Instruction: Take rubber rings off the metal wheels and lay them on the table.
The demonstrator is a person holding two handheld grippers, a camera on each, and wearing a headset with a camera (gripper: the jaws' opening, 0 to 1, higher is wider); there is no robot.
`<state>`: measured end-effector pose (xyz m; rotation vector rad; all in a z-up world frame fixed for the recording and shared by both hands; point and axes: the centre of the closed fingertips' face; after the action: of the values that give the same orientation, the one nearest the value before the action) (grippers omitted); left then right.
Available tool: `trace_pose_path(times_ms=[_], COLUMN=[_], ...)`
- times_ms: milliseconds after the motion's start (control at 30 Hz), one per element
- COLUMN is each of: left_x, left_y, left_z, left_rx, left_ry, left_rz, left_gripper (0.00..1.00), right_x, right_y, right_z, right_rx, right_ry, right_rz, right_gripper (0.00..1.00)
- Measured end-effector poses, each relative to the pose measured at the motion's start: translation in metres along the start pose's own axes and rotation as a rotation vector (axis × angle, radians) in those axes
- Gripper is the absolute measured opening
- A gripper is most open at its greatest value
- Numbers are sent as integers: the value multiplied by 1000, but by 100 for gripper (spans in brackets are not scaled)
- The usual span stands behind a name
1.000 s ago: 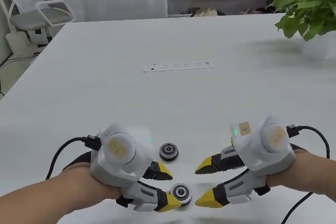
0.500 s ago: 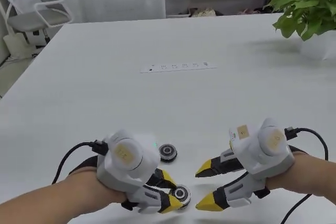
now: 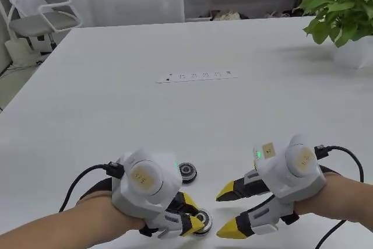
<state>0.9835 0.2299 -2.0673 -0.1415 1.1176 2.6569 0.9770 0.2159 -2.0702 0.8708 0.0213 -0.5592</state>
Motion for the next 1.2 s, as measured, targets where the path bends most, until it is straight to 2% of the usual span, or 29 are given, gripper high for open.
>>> trace_pose_path(times_ms=[400,767,1200], left_x=[0,-1,-1], left_y=[0,0,0], left_z=[0,0,0], left_rx=[19,40,56], left_ry=[31,48,61], left_rz=[15,36,37], left_gripper=[9,9,9], right_x=[-1,-4,-3], right_y=[4,5,4], right_z=[-5,-17,-24], right_rx=[-14,-47,-30], right_ry=[13,33,39], right_rz=[10,30,-12], right_gripper=[35,32,28])
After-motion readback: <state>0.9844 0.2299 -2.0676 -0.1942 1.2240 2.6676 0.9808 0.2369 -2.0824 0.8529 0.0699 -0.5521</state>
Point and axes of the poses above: the centre of the closed fingertips' face, and the gripper's own axes: z roughly backward along the fingers, x roughly to its right, y roughly out of its top, and after that the axes turned 14 degrees about -z, right-handed
